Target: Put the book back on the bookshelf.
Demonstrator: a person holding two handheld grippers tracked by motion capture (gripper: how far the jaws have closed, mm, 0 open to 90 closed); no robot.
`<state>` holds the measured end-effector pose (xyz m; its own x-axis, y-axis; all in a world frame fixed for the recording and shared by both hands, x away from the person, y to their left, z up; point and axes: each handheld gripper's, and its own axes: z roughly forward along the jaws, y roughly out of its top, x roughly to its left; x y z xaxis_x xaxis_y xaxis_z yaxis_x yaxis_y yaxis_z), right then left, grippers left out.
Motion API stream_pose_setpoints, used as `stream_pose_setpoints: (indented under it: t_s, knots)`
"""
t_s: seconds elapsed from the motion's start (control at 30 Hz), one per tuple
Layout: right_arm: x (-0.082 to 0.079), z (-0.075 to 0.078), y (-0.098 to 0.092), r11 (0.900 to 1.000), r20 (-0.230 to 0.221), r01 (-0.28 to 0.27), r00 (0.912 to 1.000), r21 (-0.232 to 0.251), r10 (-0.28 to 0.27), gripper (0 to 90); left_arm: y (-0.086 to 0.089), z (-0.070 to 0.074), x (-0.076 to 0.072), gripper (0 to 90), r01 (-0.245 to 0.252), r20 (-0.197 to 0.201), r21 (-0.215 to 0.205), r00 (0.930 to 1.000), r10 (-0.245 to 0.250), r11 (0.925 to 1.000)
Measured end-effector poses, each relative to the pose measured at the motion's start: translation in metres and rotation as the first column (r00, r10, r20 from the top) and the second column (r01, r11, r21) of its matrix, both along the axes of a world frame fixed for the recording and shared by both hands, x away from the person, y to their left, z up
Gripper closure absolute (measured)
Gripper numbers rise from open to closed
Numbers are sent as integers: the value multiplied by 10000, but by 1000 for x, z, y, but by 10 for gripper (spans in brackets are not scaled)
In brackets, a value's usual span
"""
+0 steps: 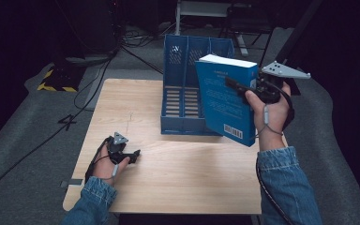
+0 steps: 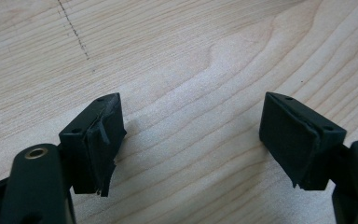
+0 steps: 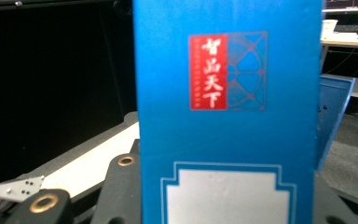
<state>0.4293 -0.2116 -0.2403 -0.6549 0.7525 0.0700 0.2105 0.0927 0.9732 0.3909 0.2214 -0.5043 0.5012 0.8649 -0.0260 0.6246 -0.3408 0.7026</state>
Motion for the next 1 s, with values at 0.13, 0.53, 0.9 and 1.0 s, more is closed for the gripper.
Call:
stream_pose_setpoints:
  t_s: [0.13,0.53,0.9,1.0]
  knots:
    - [18,2,-1,9999,-50,-129,9999,112,130,617,1,0,0,226,71,-26,21,10000,-71,10000]
    - [61,0,-7,9973,-125,621,9980,379,-617,617,1,0,1,225,45,-27,16,10000,-45,10000]
    - [93,-10,-13,9955,-360,698,9971,633,-676,616,0,0,1,225,47,-9,64,10000,-47,10000]
    - [102,-15,-14,9941,-470,801,9959,728,-768,616,0,0,1,225,37,-8,48,10000,-37,10000]
